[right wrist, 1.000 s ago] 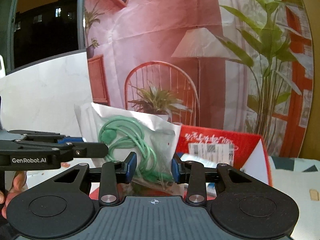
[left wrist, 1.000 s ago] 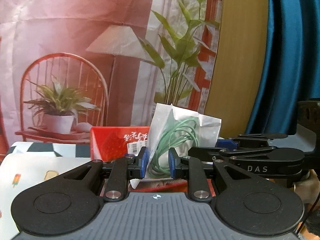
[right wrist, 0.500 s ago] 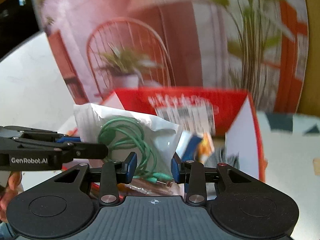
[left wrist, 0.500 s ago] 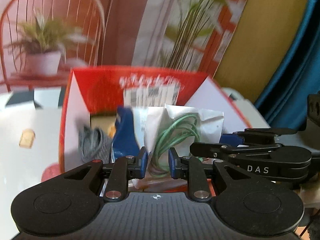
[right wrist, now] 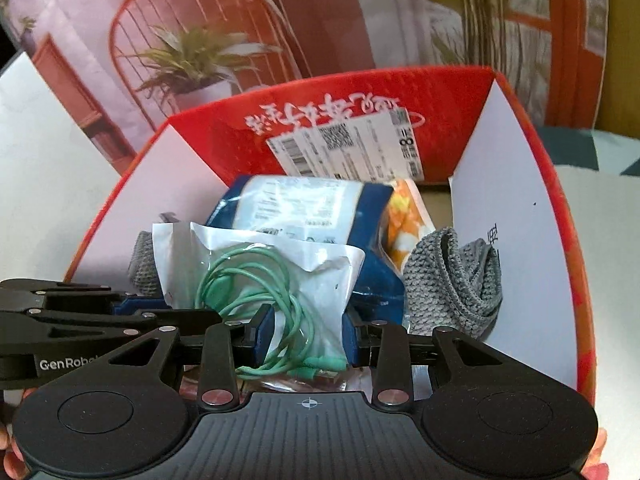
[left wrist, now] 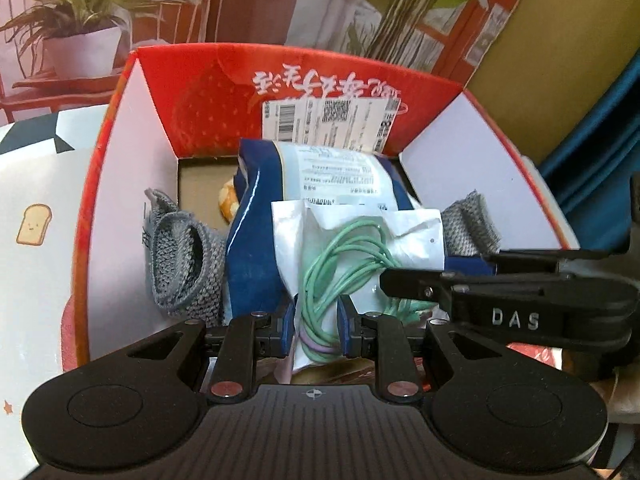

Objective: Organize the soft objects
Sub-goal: 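Lower the white sheet into the red box and open both grippers, then move both open grippers down to the black eye mask with green tassel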

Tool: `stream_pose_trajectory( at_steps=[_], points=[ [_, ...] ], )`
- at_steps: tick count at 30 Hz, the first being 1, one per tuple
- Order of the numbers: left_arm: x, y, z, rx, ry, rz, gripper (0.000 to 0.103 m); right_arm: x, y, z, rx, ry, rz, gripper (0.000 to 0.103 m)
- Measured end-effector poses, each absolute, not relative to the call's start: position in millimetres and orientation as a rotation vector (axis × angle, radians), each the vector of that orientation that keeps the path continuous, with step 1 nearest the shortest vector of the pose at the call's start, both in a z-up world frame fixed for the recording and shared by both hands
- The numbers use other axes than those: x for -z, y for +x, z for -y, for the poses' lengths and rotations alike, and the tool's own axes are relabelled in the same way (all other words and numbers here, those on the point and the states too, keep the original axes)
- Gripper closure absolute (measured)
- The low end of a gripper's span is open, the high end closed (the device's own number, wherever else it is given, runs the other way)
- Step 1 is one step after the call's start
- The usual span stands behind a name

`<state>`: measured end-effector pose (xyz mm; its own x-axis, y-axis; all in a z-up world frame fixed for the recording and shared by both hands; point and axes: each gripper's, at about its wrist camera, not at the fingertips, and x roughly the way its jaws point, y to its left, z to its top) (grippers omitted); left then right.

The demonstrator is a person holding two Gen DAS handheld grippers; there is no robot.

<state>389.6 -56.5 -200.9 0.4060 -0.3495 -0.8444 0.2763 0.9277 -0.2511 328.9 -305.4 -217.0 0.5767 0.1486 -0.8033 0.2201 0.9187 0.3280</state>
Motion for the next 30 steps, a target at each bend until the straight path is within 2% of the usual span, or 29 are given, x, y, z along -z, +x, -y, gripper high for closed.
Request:
stream_pose_trajectory(
  at_steps=[8,10,12,14,20,30],
  points=[
    [205,396,56,0.386,-0.087,-1.08,0.078,223,338,308,0.092,0.473,-0.999,0.069],
    [200,395,55,0.379,-0.074,-1.059,0.072,222,337,309,0.108,0.481,-0.998,0.068],
    [195,391,54,0.379,-0.065,-1.039,0.054,217,335,306,0.14,0.455,-0.986,0.062],
    [188,386,53,0.377,-0.045,-1.004,0.05,211,331,304,0.172,0.424,-0.964,0.061],
    [158,355,43,0.386,-0.022,-0.841,0.048,188,301,305,0.166,0.454,-0.774,0.055],
    [140,274,19,0.348,-0.038,-0.629,0.048,163,220,285,0.079,0.35,-0.544,0.055]
  ],
)
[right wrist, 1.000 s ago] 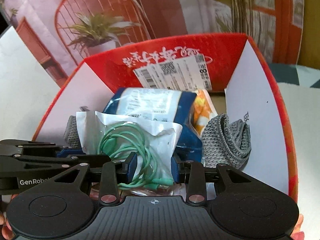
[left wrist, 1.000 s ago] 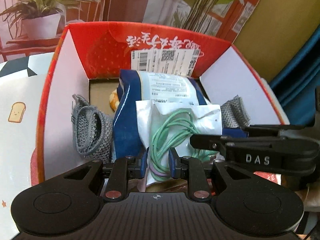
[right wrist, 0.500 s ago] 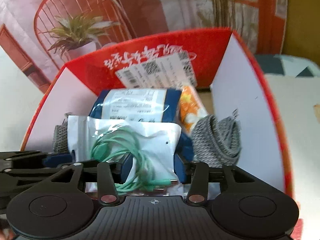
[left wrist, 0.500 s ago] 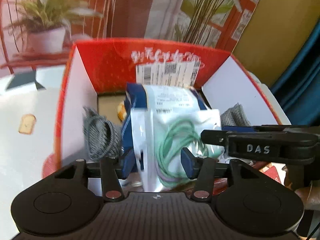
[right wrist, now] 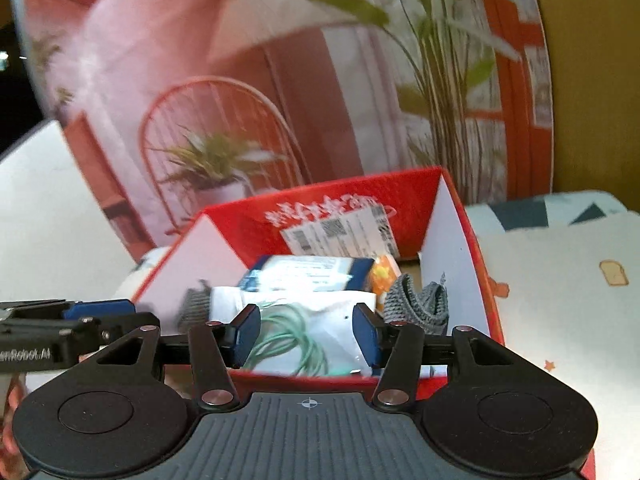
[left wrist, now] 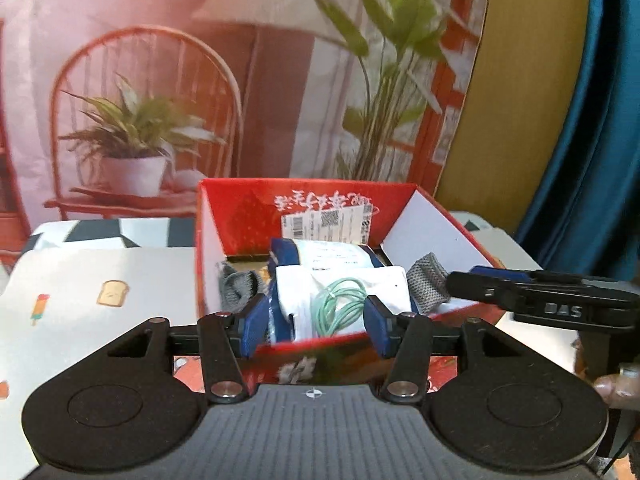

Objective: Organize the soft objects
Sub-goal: 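Move both open grippers down to the black eye mask with green tassel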

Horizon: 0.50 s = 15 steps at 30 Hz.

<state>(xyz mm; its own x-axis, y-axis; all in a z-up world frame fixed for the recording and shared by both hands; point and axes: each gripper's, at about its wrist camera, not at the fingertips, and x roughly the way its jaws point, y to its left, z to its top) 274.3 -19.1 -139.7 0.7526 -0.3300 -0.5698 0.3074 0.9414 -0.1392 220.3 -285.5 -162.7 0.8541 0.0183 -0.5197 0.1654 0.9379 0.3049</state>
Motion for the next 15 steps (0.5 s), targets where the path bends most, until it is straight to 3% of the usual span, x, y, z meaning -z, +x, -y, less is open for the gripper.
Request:
stream_pose_trajectory(
  at_steps=[7,15],
  points=[
    [159,227,10,0.334,-0.069,-0.619,0.048,161,161,265,0.049,0.289,-0.444,0.055],
    [195,189,10,0.336,-0.082,-0.679,0.032,195,111,247,0.086,0.339,-0.458,0.055]
  ],
)
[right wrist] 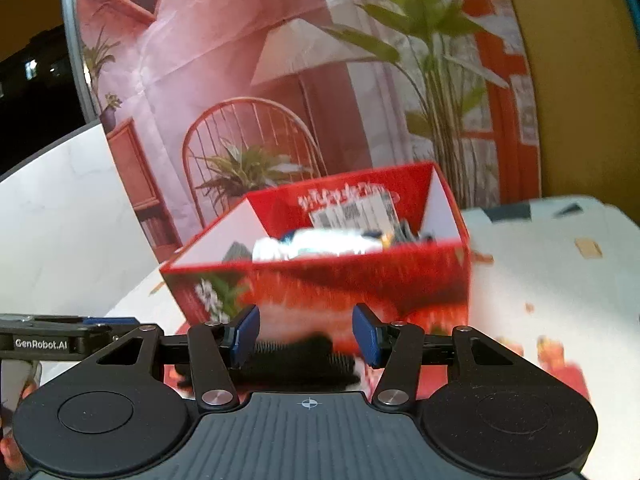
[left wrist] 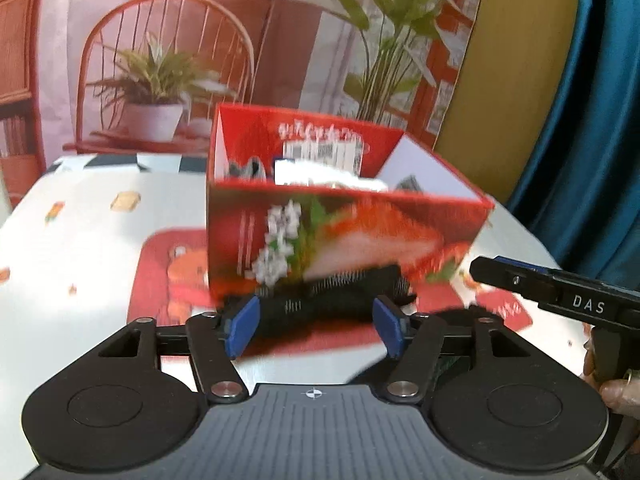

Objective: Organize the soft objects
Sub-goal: 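Move both open grippers down to the black eye mask with green tassel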

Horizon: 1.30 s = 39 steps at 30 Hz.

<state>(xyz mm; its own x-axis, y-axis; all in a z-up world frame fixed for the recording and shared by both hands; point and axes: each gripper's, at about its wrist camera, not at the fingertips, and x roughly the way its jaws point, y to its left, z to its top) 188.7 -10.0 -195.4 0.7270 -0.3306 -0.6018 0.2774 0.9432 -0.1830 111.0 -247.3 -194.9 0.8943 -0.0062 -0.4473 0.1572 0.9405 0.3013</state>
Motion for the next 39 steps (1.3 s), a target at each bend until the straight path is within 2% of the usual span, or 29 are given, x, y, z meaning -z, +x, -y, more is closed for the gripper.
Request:
stream_pose_trajectory(
  at_steps=[4,6,9,26,39],
  points=[
    [214,171,15,0.364,-0.085,-0.691,0.018,210,92,242,0.147,0.352,-0.454,0.051],
    [221,164,21,0.399,-0.067,-0.702,0.013,213,79,240,0.175,0.369,-0.422,0.03],
    [226,161,26,0.423,-0.05,-0.721,0.013,214,65,238,0.17,0.369,-0.403,0.02],
    [231,150,33,0.433,-0.054,-0.763,0.015,228,58,222,0.198,0.248,-0.544,0.02],
    [243,152,39,0.455,-0.037,-0.834,0.014,241,59,223,0.197,0.234,-0.607,0.015]
  ],
)
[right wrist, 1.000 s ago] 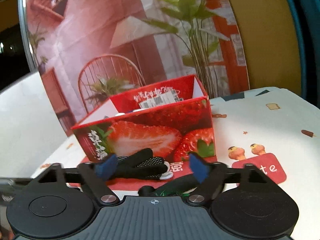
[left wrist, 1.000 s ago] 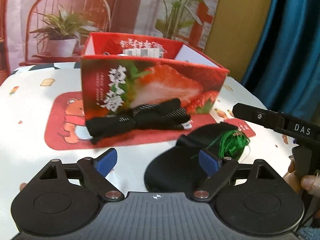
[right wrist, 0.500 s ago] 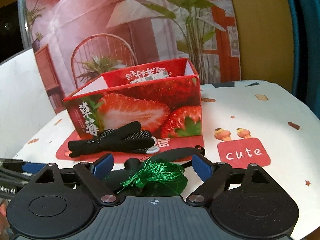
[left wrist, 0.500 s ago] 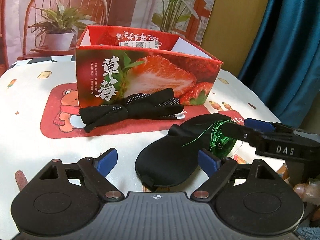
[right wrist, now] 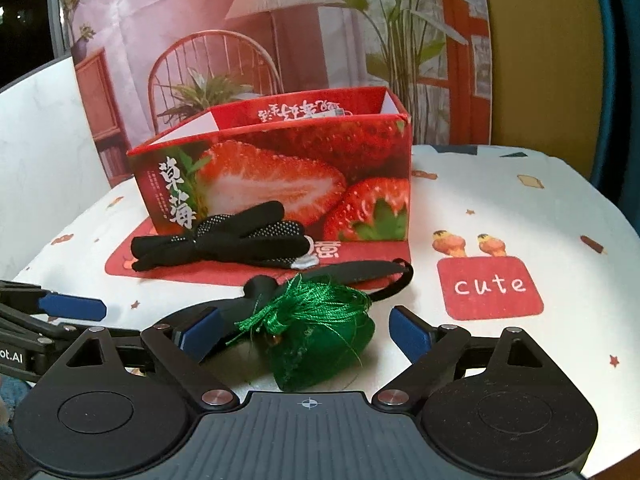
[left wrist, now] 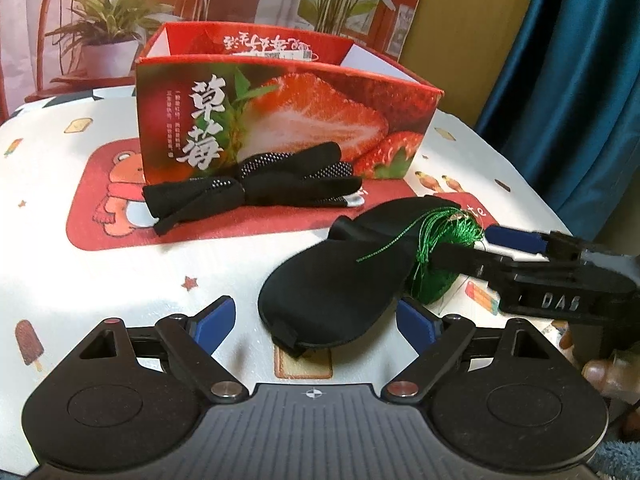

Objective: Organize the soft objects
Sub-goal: 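Move both open grippers down to the black eye mask with green tassel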

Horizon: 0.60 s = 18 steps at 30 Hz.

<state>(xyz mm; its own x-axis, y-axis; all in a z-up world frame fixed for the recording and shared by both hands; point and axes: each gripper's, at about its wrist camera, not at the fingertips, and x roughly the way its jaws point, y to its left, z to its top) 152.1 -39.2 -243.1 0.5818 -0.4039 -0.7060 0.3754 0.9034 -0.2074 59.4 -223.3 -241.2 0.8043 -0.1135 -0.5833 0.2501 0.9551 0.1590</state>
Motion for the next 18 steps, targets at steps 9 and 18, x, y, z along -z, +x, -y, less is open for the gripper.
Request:
stream_pose_trajectory(
  at_steps=[9,18],
  points=[
    [246,157,32,0.428,-0.099,-0.825,0.015,229,63,251,0.232,0.288,-0.542,0.015],
    [253,158,49,0.46,-0.029,-0.854,0.014,244,108,293,0.271,0.284,-0.599,0.015]
  ],
)
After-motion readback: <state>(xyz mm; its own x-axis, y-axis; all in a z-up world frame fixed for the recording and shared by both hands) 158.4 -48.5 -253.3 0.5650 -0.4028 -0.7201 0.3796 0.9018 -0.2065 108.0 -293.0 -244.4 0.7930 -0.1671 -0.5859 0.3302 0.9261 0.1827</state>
